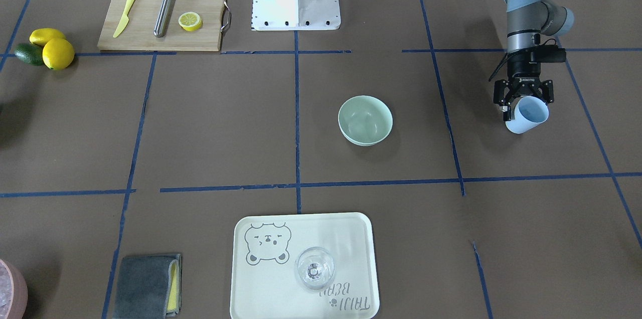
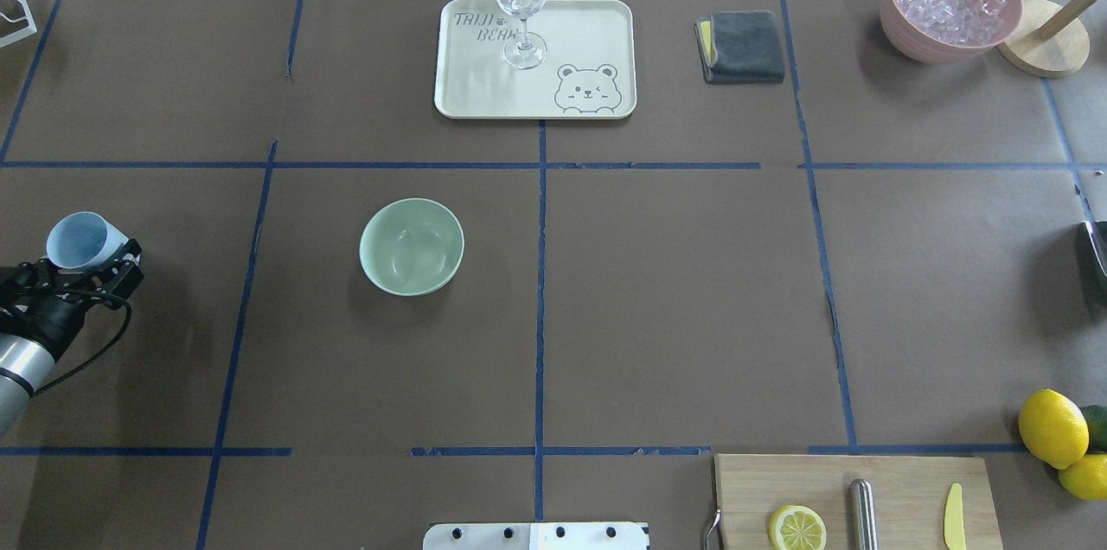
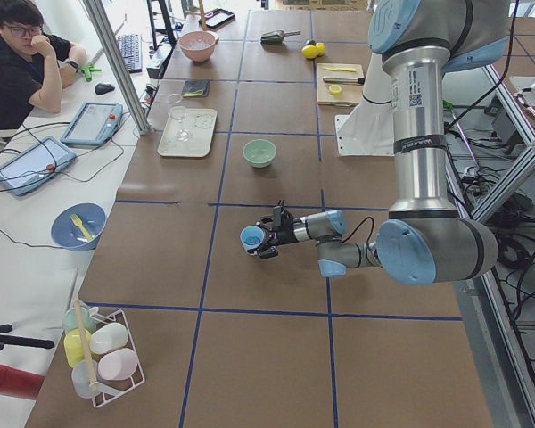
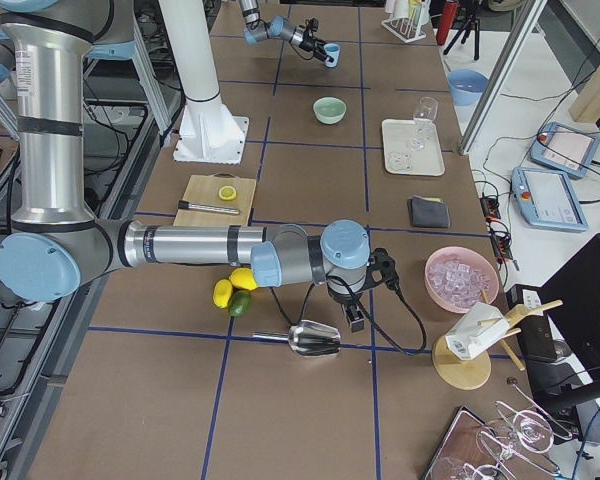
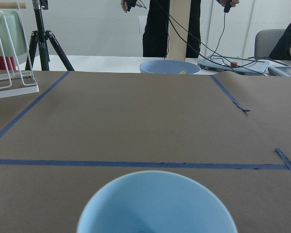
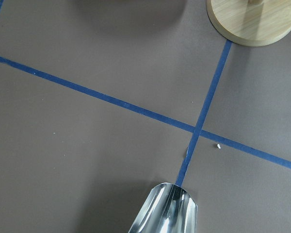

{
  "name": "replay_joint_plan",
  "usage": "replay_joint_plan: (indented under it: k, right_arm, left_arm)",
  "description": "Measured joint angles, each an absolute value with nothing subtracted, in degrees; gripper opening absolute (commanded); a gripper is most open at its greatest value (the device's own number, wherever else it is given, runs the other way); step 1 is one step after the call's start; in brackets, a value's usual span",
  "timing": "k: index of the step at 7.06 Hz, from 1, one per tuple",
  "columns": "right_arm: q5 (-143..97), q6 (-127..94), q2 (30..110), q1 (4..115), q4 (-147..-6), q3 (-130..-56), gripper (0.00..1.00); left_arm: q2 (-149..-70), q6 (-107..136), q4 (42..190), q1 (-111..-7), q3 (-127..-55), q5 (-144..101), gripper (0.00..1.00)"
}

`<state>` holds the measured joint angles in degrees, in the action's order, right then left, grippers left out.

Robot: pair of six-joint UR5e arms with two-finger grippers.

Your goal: Pour ice into bowl

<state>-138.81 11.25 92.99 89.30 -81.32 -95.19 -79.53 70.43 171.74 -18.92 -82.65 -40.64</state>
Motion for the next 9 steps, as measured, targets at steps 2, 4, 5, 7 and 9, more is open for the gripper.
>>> replay_joint_plan:
  k: [2,4,5,7,9]
  right_arm:
    - [-138.78,11.23,92.72,89.30,-81.38,-95.14,1.00]
    - [-138.78,11.23,92.58,89.30,-81.39,-95.11,1.00]
    - [-138.78,11.24,92.56,89.30,-81.39,-95.10,1.00]
    - [-138.74,11.25,92.55,89.30,-81.39,-95.10,1.00]
    - [-138.77,11.19,92.55,89.30,-81.39,-95.10,1.00]
  left_arm:
    - [-79.71,70.41,171.74,-19.22,-82.05,-40.61,0.95]
    - [-80.26,70.40,171.74,-19.26,-80.97,-40.61,0.92]
    - [-80.48,70.40,171.74,-19.26,-80.58,-40.61,0.81]
    - [-80.85,70.35,171.85,-19.26,-80.16,-40.62,0.00]
    - [-80.74,69.60,172.50,-19.69,-81.03,-41.09,0.00]
